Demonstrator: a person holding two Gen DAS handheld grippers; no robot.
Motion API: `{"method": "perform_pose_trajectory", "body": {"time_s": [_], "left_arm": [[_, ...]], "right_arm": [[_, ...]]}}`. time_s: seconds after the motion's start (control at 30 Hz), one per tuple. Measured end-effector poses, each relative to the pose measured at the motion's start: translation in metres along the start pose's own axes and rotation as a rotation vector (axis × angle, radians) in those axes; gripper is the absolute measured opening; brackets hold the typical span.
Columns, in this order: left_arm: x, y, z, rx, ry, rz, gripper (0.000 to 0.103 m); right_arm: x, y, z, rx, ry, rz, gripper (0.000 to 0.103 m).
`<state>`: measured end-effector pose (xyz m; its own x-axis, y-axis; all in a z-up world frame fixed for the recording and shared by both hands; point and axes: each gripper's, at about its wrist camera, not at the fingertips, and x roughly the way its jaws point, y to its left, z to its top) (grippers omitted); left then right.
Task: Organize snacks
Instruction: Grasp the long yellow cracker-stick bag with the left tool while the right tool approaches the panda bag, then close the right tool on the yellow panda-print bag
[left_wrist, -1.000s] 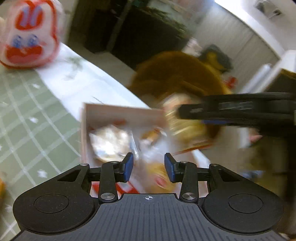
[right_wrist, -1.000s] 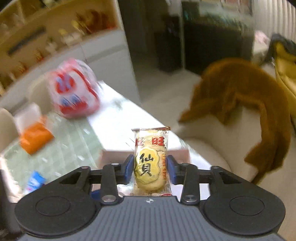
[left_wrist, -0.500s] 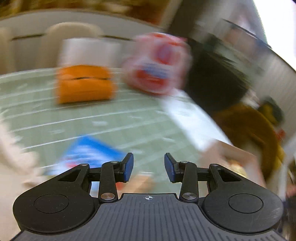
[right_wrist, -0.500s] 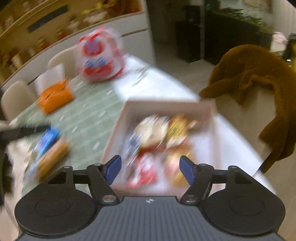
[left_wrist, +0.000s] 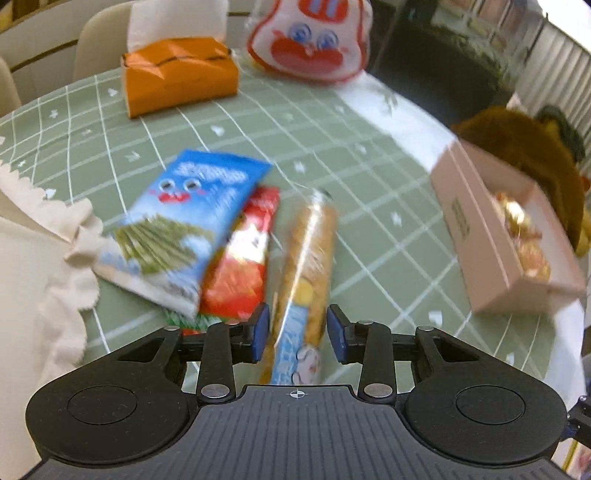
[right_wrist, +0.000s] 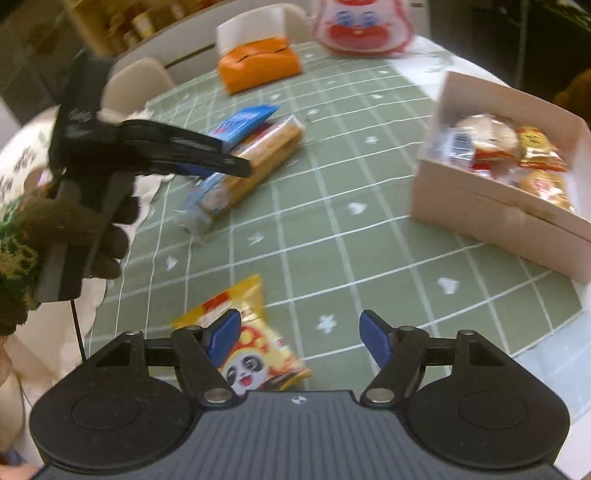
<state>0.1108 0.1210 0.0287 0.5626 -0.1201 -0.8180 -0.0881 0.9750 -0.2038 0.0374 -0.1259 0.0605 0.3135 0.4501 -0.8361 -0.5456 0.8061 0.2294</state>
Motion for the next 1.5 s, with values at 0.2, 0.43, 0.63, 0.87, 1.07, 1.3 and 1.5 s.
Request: {"method": "perform_pose_trajectory", "body": {"time_s": [0.2, 0.43, 0.63, 0.87, 1.07, 1.3, 1.5], "left_arm": [[-0.005, -0.006, -0.012, -0.002, 0.015, 0.009, 0.037], [-0.009, -0.012, -0.019, -0.006, 0.029, -0.008, 0.037], [-0.014, -0.018, -0.026, -0.009, 0.046, -0.028, 0.036], [-0.026, -0.035, -0.041, 0.022, 0.071, -0.080, 0.035], [-0.030, -0.050, -0.049, 0.036, 0.085, -0.131, 0.034], [-0.031, -0.063, -0.055, 0.057, 0.100, -0.144, 0.034], [-0.031, -0.074, -0.060, 0.065, 0.126, -0.179, 0.034]], "right_arm": [[0.004, 0.002, -0.007, 0.012, 0.031, 0.012, 0.072], [0.011, 0.004, -0.004, 0.017, 0.036, 0.006, 0.072], [0.021, 0.023, -0.010, -0.027, 0.076, 0.040, 0.077], [0.024, 0.013, -0.014, 0.023, 0.052, -0.052, 0.077], [0.007, -0.014, -0.015, 0.110, -0.007, -0.143, 0.078], [-0.004, -0.043, -0.019, 0.174, -0.048, -0.226, 0.078], [-0.009, -0.063, -0.023, 0.198, -0.073, -0.345, 0.077]]}}
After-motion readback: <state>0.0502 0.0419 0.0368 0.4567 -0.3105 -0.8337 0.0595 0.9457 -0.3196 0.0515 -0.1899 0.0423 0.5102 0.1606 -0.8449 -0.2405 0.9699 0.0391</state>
